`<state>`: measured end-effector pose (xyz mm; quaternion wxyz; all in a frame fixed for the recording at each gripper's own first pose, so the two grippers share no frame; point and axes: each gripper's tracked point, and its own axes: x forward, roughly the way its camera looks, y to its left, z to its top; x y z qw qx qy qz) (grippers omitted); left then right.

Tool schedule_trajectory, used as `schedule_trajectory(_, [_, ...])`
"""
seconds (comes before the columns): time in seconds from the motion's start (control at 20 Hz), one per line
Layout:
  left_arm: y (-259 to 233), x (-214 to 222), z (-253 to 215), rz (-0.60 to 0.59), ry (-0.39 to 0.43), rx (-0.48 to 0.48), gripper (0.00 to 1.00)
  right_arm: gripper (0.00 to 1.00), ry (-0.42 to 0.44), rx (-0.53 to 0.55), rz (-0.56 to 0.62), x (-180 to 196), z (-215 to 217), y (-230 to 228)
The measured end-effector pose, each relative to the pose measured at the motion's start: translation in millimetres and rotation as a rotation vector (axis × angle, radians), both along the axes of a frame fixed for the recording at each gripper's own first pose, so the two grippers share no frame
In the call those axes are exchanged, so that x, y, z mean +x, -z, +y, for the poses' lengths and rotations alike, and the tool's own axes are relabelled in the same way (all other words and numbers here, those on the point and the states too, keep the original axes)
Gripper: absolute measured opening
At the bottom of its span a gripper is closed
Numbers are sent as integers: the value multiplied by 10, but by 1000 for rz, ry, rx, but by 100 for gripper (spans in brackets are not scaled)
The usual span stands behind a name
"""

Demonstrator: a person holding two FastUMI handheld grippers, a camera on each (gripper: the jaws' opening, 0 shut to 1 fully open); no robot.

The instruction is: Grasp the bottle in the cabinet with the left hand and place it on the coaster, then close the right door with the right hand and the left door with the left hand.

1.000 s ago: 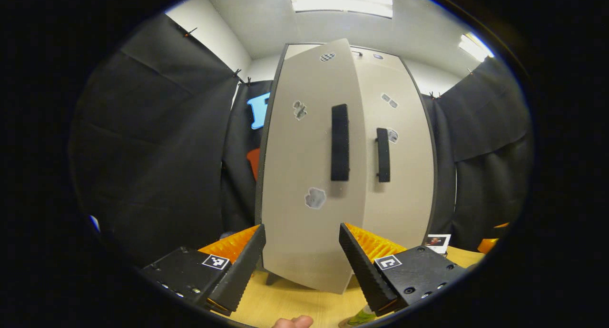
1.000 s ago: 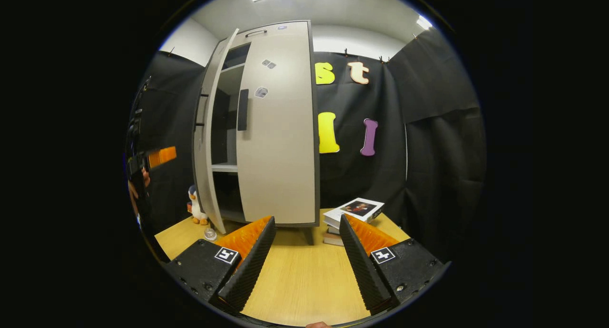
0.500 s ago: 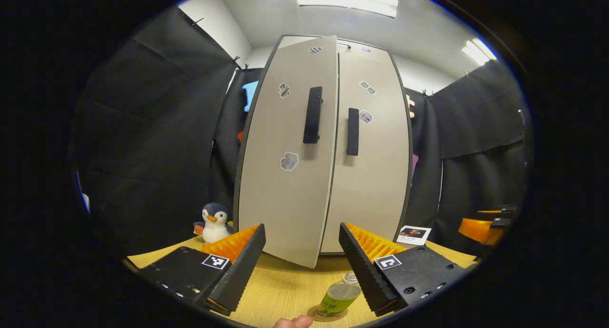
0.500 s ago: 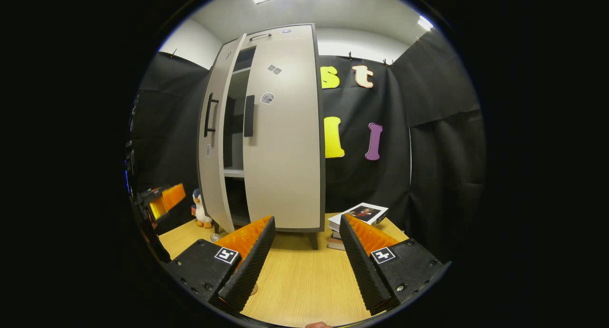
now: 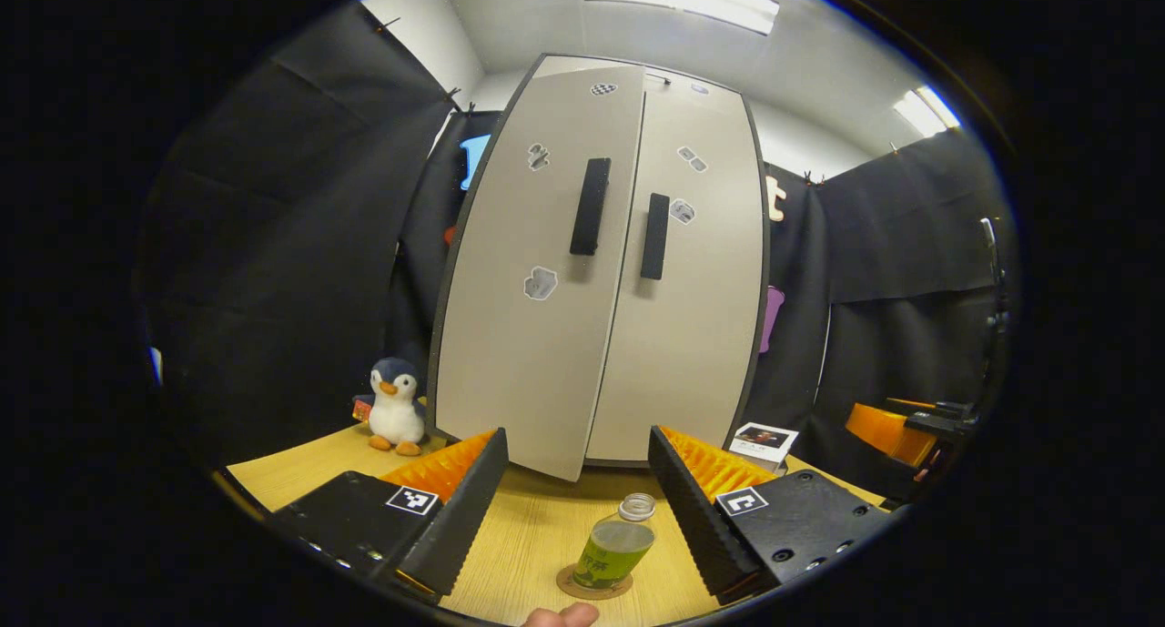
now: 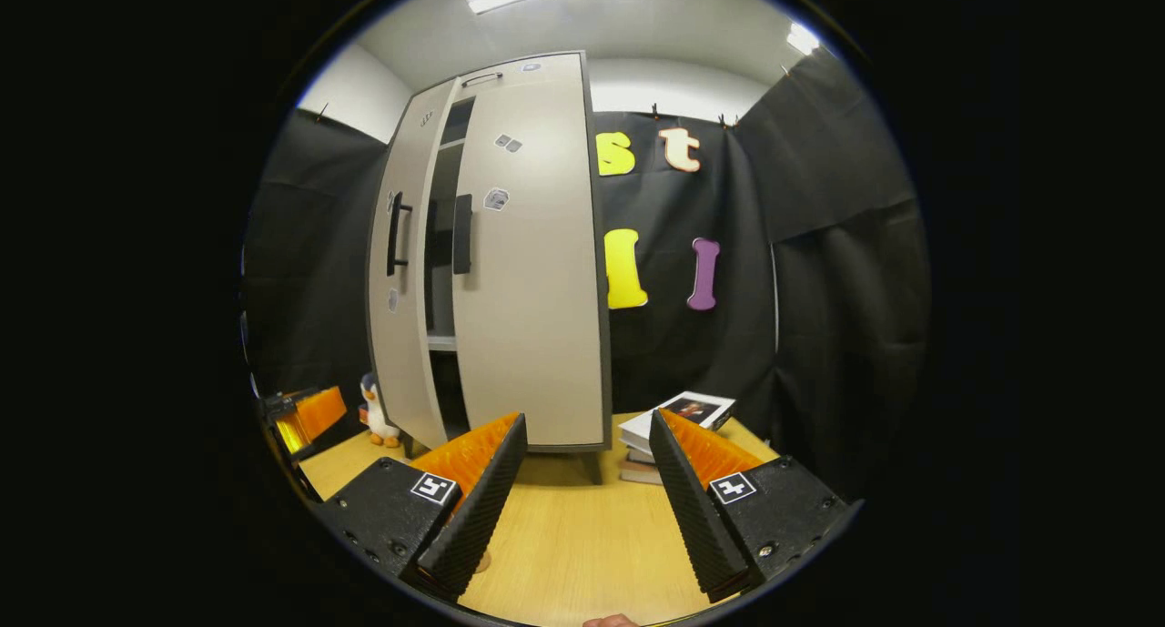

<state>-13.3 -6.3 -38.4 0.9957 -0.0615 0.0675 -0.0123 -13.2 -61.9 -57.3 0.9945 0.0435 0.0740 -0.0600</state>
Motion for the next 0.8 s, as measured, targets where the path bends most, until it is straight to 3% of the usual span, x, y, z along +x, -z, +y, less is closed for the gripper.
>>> schedule_trajectory(0.8, [63,-85,66,26,-5,-15,95,83,-23,-13,32,-146,89,81])
